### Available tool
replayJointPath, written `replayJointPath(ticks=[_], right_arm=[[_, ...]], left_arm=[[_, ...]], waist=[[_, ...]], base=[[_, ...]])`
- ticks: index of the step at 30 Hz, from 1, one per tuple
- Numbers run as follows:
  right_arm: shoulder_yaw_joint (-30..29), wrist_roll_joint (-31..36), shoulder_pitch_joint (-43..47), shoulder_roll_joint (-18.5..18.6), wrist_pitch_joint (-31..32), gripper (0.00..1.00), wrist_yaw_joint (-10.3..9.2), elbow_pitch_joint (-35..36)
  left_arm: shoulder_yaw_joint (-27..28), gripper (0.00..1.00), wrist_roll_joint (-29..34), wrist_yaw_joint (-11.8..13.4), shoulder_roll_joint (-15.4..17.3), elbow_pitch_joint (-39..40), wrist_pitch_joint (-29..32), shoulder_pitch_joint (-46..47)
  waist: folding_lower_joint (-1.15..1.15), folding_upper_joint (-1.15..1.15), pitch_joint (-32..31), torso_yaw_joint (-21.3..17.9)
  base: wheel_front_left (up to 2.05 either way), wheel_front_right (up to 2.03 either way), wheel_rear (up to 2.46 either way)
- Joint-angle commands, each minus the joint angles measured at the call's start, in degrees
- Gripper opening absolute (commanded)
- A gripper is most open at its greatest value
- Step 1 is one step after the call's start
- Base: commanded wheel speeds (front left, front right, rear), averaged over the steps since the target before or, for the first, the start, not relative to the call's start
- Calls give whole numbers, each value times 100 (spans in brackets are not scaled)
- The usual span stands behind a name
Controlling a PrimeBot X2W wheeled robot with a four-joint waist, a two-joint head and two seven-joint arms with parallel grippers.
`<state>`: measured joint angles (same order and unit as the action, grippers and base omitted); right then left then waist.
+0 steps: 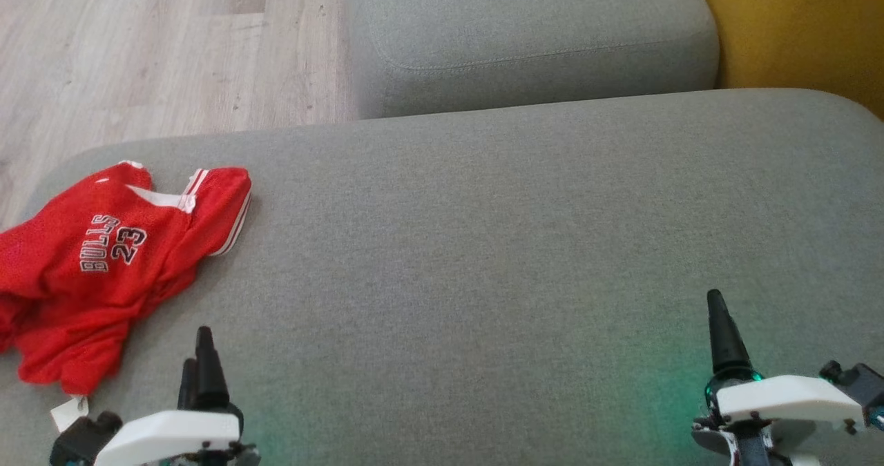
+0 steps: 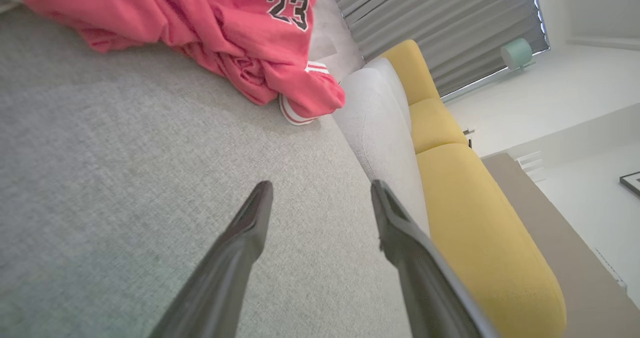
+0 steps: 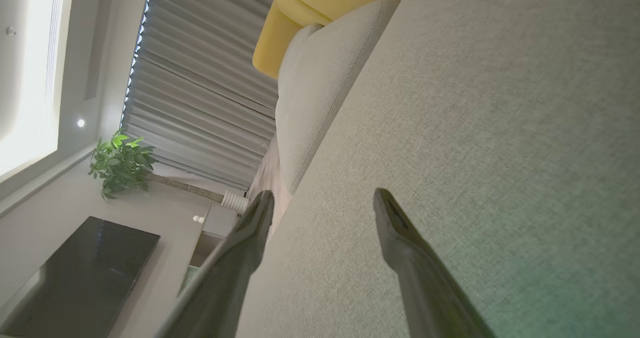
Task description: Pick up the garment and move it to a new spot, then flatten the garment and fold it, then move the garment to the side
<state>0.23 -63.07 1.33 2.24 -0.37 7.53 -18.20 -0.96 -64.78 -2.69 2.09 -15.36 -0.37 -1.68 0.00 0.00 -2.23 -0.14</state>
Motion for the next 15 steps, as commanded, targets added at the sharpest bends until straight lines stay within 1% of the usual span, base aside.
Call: replayJointPath(ticks=[1, 15], right_arm=[[112, 233, -202, 29, -91, 100, -1, 230], [418, 1305, -169, 35, -328, 100, -2, 255]], left_arm=[[4, 100, 256, 27, 45, 254, -81, 122], [-264, 100, 1490, 205, 55, 287, -319, 65]], waist=[[0, 0, -22, -1], [0, 0, -127, 12]], base=[[0, 0, 0], [0, 0, 0]])
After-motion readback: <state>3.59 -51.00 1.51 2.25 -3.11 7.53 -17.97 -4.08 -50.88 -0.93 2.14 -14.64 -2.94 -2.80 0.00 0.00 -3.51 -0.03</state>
